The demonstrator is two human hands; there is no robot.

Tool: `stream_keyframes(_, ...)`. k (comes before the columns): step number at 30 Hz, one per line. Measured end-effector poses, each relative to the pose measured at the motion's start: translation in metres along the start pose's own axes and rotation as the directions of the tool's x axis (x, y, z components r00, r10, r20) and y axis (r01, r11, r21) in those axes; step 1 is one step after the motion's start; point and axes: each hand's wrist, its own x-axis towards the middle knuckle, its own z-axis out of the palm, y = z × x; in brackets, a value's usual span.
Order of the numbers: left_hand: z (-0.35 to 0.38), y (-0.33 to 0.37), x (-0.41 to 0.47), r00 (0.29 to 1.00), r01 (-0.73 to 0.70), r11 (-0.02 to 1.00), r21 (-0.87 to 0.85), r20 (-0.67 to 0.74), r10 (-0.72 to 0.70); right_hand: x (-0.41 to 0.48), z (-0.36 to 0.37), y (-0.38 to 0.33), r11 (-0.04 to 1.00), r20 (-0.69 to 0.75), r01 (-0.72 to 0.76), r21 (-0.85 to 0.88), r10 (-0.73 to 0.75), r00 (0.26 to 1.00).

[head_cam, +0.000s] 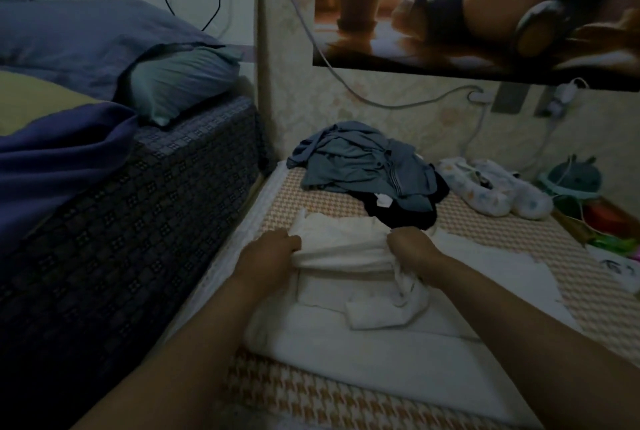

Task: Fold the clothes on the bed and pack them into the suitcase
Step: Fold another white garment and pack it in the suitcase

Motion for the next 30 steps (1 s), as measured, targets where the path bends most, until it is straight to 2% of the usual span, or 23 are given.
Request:
stream_keyframes(1,-0.002,-0.005,0.000,0.999,0.040,0.997,0.059,0.003,-0.040,0.008,0.001,0.004,0.996,-0.088,0.088,0.035,-0.084,0.993)
stream_keyframes(2,-0.003,-0.013,-0.001,0.995,0.082,0.990,0.115,0.047,-0.088,0.011,0.001,0.008,0.997,-0.114,0.082,0.003,-0.082,0.990)
stream_keyframes(3,-0.002,-0.021,-0.004,0.986,0.107,0.981,0.163,0.111,-0.126,0.003,0.006,0.004,0.999,-0.105,-0.040,0.023,0.042,0.994)
stream_keyframes(4,-0.003,-0.026,-0.007,0.975,0.109,0.976,0.187,0.170,-0.142,0.000,0.009,0.009,0.975,-0.291,-0.070,-0.209,0.006,0.957)
stream_keyframes(6,-0.004,-0.031,-0.010,0.973,0.037,0.984,0.174,0.217,-0.075,0.006,0.018,0.023,0.941,-0.316,-0.119,-0.315,0.014,0.949)
stream_keyframes(8,-0.003,-0.024,-0.007,0.978,-0.072,0.988,0.135,0.202,0.044,0.006,0.023,0.019,0.938,-0.352,-0.120,-0.326,-0.003,0.936)
stream_keyframes(9,-0.002,-0.016,-0.004,0.976,-0.119,0.988,0.096,0.195,0.098,0.005,0.024,0.016,0.949,-0.385,-0.114,-0.294,-0.009,0.923)
stream_keyframes(12,0.006,0.009,0.004,0.959,-0.136,0.986,-0.100,0.234,0.156,0.001,0.026,0.012,0.882,-0.455,-0.163,-0.441,-0.063,0.888)
stream_keyframes(14,0.012,0.016,0.007,0.954,-0.101,0.965,-0.241,0.251,0.162,-0.005,0.021,0.012,0.829,-0.347,-0.174,-0.531,-0.025,0.938)
stream_keyframes(15,0.011,0.018,0.006,0.960,-0.117,0.959,-0.259,0.218,0.176,-0.007,0.019,0.013,0.832,-0.275,-0.166,-0.530,0.017,0.961)
stream_keyframes(17,0.007,0.016,0.007,0.982,-0.167,0.957,-0.237,0.050,0.183,-0.012,0.011,0.020,0.881,-0.143,-0.114,-0.460,0.053,0.988)
stream_keyframes(18,0.005,0.014,0.007,0.987,-0.163,0.956,-0.244,-0.048,0.156,-0.014,0.006,0.023,0.921,-0.193,-0.058,-0.385,-0.019,0.981)
stream_keyframes(19,0.001,0.014,0.008,0.987,-0.137,0.957,-0.256,-0.111,0.112,-0.016,0.001,0.026,0.944,-0.336,0.033,-0.327,-0.149,0.930)
stream_keyframes(20,-0.002,0.013,0.008,0.988,-0.110,0.963,-0.247,-0.134,0.079,-0.020,-0.005,0.029,0.938,-0.491,0.131,-0.322,-0.284,0.824)
stream_keyframes(21,-0.005,0.013,0.009,0.993,-0.087,0.973,-0.213,-0.097,0.068,-0.025,-0.009,0.032,0.923,-0.575,0.197,-0.329,-0.362,0.734)
stream_keyframes(22,-0.007,0.013,0.008,0.997,-0.077,0.983,-0.169,-0.010,0.076,-0.028,-0.013,0.035,0.921,-0.607,0.227,-0.316,-0.381,0.697)
stream_keyframes(23,-0.007,0.014,0.007,0.989,-0.076,0.989,-0.123,0.118,0.091,-0.031,-0.014,0.039,0.941,-0.609,0.216,-0.260,-0.333,0.720)
stream_keyframes(24,-0.007,0.015,0.005,0.960,-0.083,0.994,-0.071,0.262,0.099,-0.032,-0.014,0.044,0.971,-0.566,0.138,-0.193,-0.226,0.793)
stream_keyframes(25,-0.006,0.018,0.002,0.917,-0.094,0.995,-0.020,0.388,0.094,-0.032,-0.012,0.051,0.988,-0.468,0.025,-0.155,-0.096,0.879)
stream_keyframes(26,-0.004,0.022,0.000,0.886,-0.106,0.994,0.014,0.456,0.088,-0.034,-0.010,0.056,0.985,-0.334,-0.085,-0.153,0.029,0.942)
stream_keyframes(28,-0.003,0.032,-0.002,0.889,-0.128,0.992,0.013,0.445,0.109,-0.038,-0.012,0.057,0.978,-0.188,-0.195,-0.075,0.178,0.966)
stream_keyframes(30,-0.006,0.042,-0.001,0.915,-0.157,0.988,-0.015,0.375,0.151,-0.046,-0.022,0.046,0.962,-0.184,-0.177,0.210,0.216,0.959)
